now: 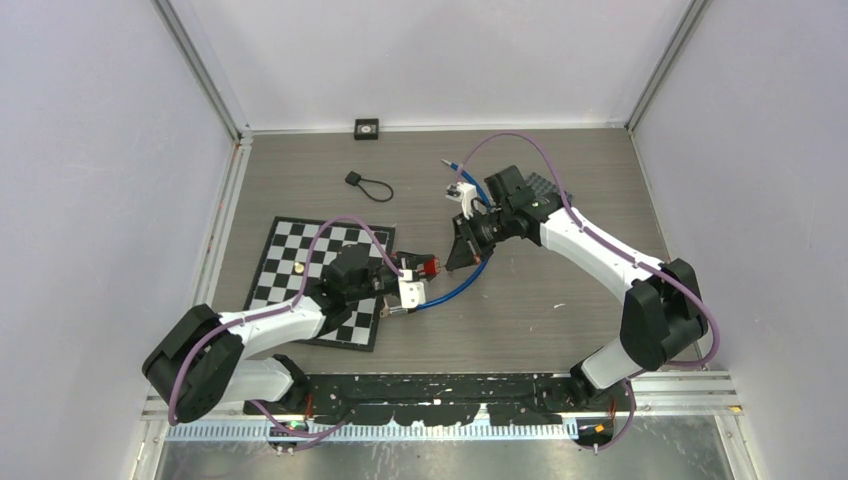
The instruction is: Unlock with the key
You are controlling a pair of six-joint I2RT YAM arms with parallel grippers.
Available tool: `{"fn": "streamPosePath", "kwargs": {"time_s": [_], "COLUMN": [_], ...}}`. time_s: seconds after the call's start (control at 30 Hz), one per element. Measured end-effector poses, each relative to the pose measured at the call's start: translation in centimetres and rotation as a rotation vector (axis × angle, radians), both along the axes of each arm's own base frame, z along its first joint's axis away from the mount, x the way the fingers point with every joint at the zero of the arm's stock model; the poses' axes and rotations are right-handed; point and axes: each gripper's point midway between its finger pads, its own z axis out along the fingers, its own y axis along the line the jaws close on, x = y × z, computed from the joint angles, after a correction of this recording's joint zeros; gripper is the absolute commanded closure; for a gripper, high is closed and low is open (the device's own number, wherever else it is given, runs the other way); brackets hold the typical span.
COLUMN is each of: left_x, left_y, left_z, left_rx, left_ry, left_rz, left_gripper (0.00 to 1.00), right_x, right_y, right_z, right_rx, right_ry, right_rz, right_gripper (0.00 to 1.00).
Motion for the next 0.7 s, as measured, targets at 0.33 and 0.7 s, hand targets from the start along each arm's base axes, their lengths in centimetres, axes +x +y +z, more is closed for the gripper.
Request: {"fn": "streamPosePath", "kwargs": {"time_s": [0.33,0.7], "left_x": [-0.04,-0.07], "left_y": [0.03,0.08], "left_z": [-0.13,-0.42], "left_rx": [0.004,0.017], "left_ry": [0.004,0.014], "left_rz": [-0.001,0.0], "left_gripper": [1.0,1.0], "right_x": [-0.08,-0.01], "right_y": [0.12,0.33], "right_z": [-0.22,-0.56], "right_rx": [-0.005,-0.015], "right_ry": [0.003,0.009], "right_rz": [0.004,0.006], "right_gripper": [0.99,1.0]}}
